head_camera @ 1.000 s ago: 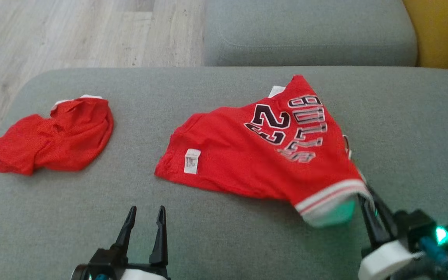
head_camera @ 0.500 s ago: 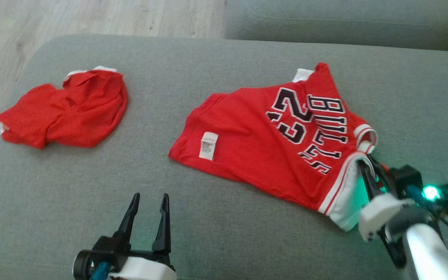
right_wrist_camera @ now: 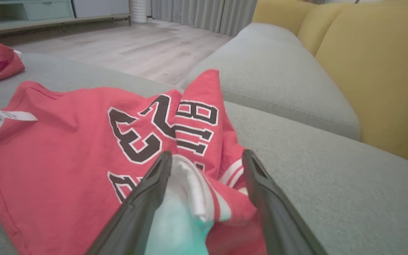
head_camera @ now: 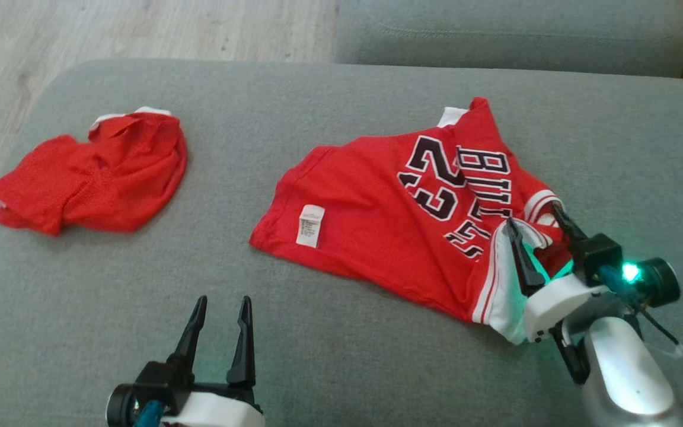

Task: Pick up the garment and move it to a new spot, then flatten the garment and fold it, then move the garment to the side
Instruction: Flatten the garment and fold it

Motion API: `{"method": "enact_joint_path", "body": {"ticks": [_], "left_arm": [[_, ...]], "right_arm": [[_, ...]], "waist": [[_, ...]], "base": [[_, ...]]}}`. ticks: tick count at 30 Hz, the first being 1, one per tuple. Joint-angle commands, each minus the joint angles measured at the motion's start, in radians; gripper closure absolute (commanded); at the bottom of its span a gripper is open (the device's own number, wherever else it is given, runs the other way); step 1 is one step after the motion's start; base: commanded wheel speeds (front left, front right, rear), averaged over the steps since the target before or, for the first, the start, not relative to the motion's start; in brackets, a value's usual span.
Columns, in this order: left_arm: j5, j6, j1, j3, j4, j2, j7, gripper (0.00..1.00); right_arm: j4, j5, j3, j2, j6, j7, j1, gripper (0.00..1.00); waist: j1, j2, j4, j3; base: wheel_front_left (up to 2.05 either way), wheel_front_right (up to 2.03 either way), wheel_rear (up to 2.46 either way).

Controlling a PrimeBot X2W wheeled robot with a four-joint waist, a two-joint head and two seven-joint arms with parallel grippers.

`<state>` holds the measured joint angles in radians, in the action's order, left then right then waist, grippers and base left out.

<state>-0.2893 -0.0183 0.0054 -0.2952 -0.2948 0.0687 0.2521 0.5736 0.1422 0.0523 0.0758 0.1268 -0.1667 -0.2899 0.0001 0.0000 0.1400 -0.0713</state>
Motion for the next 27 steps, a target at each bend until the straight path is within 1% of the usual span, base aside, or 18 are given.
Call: {"method": "enact_joint_path", "body": {"ticks": [1, 4, 8, 9, 13, 16, 21, 27], "left_arm": [[0.002, -0.005, -0.023, 0.033, 0.03, 0.006, 0.01, 0.0], [0.002, -0.006, -0.014, 0.035, 0.034, 0.007, 0.01, 0.0], [0.003, -0.007, -0.01, 0.033, 0.035, 0.007, 0.01, 0.0], [0.003, -0.007, -0.01, 0.033, 0.035, 0.007, 0.01, 0.0], [0.002, -0.008, -0.01, 0.032, 0.038, 0.007, 0.01, 0.0], [0.003, -0.007, -0.014, 0.031, 0.039, 0.007, 0.01, 0.0], [0.007, -0.002, -0.031, 0.022, 0.037, 0.006, 0.01, 0.0], [0.009, 0.003, -0.049, 0.012, 0.026, 0.005, 0.01, 0.0]], "right_arm": [[-0.058, -0.004, 0.007, -0.009, 0.004, -0.023, 0.009, 0.0], [-0.123, -0.012, -0.013, -0.018, 0.004, -0.027, 0.071, 0.0], [-0.217, -0.029, -0.032, -0.024, 0.004, -0.001, 0.166, 0.0], [-0.217, -0.029, -0.032, -0.024, 0.004, -0.001, 0.166, 0.0], [-0.3, -0.087, -0.027, -0.025, 0.004, 0.054, 0.262, 0.0], [-0.328, -0.11, -0.022, -0.025, 0.004, 0.089, 0.303, 0.0], [-0.31, -0.141, -0.008, -0.025, 0.004, 0.118, 0.28, 0.0], [-0.204, -0.169, 0.011, -0.025, 0.004, 0.151, 0.22, 0.0]], "waist": [[-0.0001, 0.0, -0.02, 0.013], [-0.0001, 0.0, -0.044, 0.022], [-0.0001, 0.0, -0.07, 0.027], [-0.0001, 0.0, -0.07, 0.027], [-0.0001, 0.0, -0.088, 0.022], [-0.0001, 0.0, -0.092, 0.012], [-0.0001, 0.0, -0.076, -0.012], [-0.0001, 0.0, -0.03, -0.036]], "base": [[0.0, 0.0, 0.0], [0.0, 0.0, 0.0], [0.0, 0.0, 0.0], [0.0, 0.0, 0.0], [0.0, 0.0, 0.0], [0.0, 0.0, 0.0], [0.0, 0.0, 0.0], [0.0, 0.0, 0.0]]}}
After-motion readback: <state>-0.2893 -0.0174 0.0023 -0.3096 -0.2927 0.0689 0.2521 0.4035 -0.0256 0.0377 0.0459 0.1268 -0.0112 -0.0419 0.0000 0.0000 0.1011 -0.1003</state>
